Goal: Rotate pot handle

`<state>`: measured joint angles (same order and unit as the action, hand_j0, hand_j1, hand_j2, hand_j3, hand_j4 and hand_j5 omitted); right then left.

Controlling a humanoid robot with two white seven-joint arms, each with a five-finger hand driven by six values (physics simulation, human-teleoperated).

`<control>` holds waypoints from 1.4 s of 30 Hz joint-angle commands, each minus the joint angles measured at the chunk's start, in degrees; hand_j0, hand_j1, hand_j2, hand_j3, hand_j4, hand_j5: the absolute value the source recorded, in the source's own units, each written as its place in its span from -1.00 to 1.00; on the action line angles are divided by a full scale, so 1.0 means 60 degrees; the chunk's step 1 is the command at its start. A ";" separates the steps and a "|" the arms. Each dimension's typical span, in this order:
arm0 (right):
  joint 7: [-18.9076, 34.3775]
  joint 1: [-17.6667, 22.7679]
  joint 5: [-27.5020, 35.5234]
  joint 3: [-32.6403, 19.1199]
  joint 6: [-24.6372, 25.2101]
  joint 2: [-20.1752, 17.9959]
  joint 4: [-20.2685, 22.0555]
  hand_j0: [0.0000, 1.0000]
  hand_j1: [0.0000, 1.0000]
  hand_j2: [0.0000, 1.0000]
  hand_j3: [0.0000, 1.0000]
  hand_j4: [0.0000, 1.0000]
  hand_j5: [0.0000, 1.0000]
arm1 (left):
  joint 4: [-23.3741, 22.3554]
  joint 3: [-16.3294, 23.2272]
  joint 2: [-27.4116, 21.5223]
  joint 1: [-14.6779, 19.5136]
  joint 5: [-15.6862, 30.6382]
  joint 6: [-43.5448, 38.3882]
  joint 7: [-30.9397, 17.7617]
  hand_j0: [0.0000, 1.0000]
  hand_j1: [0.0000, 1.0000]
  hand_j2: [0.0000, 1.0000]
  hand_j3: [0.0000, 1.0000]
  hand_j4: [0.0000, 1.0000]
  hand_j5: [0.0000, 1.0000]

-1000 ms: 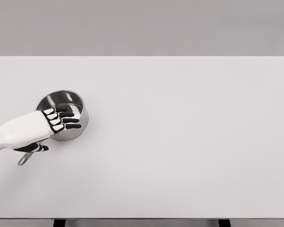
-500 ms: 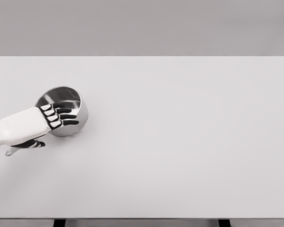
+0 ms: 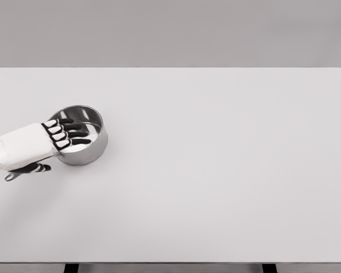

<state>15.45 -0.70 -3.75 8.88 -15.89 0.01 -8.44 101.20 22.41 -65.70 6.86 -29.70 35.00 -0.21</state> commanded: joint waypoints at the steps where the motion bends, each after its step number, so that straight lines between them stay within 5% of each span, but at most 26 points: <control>1: 0.0003 0.0000 -0.0004 -0.0001 -0.0003 -0.0001 0.0000 1.00 1.00 1.00 1.00 1.00 1.00 | 0.0008 -0.0103 -0.0021 0.0000 0.0057 0.0000 0.0005 1.00 1.00 1.00 1.00 1.00 1.00; 16: 0.0003 0.0000 -0.0004 -0.0001 -0.0003 -0.0001 0.0000 1.00 1.00 1.00 1.00 1.00 1.00 | -0.0007 -0.0821 -0.0021 -0.0498 -0.0148 0.0000 0.0005 1.00 1.00 1.00 1.00 1.00 1.00; 42: 0.0003 0.0000 -0.0004 -0.0001 -0.0003 -0.0001 0.0000 1.00 1.00 1.00 1.00 1.00 1.00 | -0.0007 -0.1041 -0.0021 -0.0923 -0.0456 0.0000 -0.0009 1.00 1.00 1.00 1.00 1.00 1.00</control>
<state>15.45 -0.70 -3.75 8.88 -15.89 0.01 -8.44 101.16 16.45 -65.80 1.05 -32.27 35.00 -0.29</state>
